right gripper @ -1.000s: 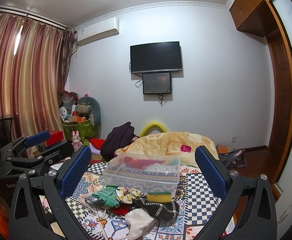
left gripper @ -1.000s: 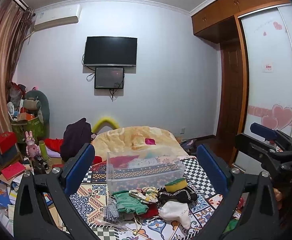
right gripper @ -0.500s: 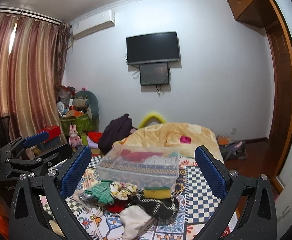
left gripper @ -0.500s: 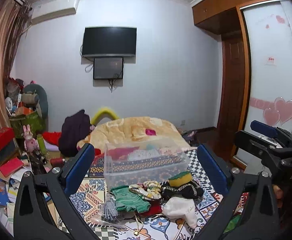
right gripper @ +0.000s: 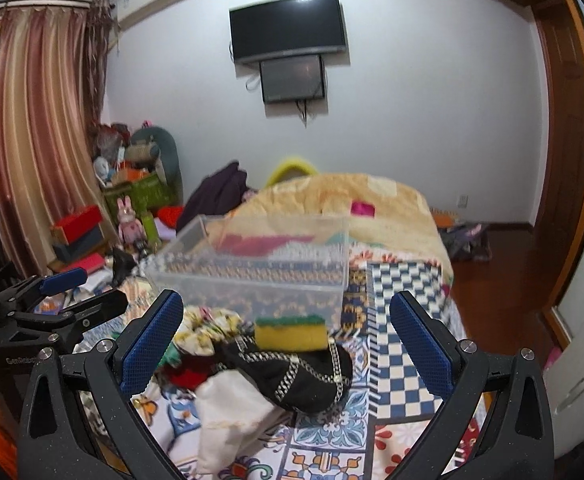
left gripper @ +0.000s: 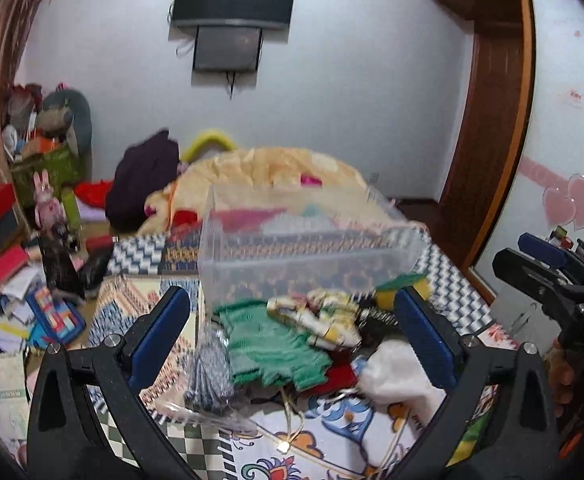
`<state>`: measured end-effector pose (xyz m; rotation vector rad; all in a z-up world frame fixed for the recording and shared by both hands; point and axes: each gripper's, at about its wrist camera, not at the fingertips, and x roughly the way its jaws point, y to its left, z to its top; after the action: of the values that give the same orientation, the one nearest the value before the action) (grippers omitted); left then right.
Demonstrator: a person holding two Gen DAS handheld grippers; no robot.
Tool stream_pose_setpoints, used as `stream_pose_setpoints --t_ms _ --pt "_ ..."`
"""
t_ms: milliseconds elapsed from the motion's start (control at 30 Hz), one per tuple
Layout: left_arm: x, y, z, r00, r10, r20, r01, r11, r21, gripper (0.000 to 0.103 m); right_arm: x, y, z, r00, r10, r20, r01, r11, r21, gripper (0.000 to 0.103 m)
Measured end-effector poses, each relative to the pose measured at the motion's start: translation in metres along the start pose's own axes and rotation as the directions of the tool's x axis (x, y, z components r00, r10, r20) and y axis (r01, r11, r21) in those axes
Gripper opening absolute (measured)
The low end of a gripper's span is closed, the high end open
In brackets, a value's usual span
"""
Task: Organize soft objects
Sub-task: 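Grasp the yellow patterned scrunchie with the left tool while the right tool grasps the yellow-green sponge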
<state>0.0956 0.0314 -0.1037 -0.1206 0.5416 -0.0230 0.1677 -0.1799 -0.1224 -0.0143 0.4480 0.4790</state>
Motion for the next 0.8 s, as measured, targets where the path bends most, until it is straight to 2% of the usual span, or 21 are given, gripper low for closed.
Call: stream_pose_setpoints --t_ms 167,233,300,433,533,733,800 --pt "0.031 0.005 -0.011 0.996 -0.037 -0.084 0.035 0.999 -0.023 0.103 0.022 -0.007 -0.013 0.997 -0.005 -0.076 0.006 1.000 0.009 0.103" --pt "0.039 0.005 -0.011 0.992 -0.067 -0.110 0.064 0.997 -0.030 0.100 0.032 -0.010 -0.016 0.995 -0.001 -0.103 0.002 1.000 0.014 0.103" --pt "0.046 0.001 -0.010 0.987 -0.093 -0.130 0.090 0.996 -0.026 0.084 0.039 -0.013 -0.018 0.992 0.009 -0.127 -0.007 1.000 0.022 0.103" --pt "0.060 -0.007 -0.008 0.985 -0.092 -0.149 0.091 0.996 -0.012 0.078 0.052 -0.015 -0.017 0.990 0.019 -0.142 -0.015 1.000 0.028 0.103" --pt "0.071 -0.008 -0.009 0.980 -0.101 -0.171 0.099 0.995 -0.016 0.067 0.061 -0.014 -0.014 0.989 0.028 -0.148 -0.024 0.999 0.023 0.102" --pt "0.089 -0.004 -0.018 0.970 -0.090 -0.227 0.087 0.996 -0.023 0.042 0.079 -0.011 -0.016 0.983 0.029 -0.182 -0.028 1.000 0.010 0.089" --pt "0.087 -0.004 -0.020 0.973 -0.082 -0.217 0.081 0.997 -0.013 0.036 0.083 -0.010 -0.018 0.979 0.037 -0.200 -0.035 0.999 0.015 0.080"
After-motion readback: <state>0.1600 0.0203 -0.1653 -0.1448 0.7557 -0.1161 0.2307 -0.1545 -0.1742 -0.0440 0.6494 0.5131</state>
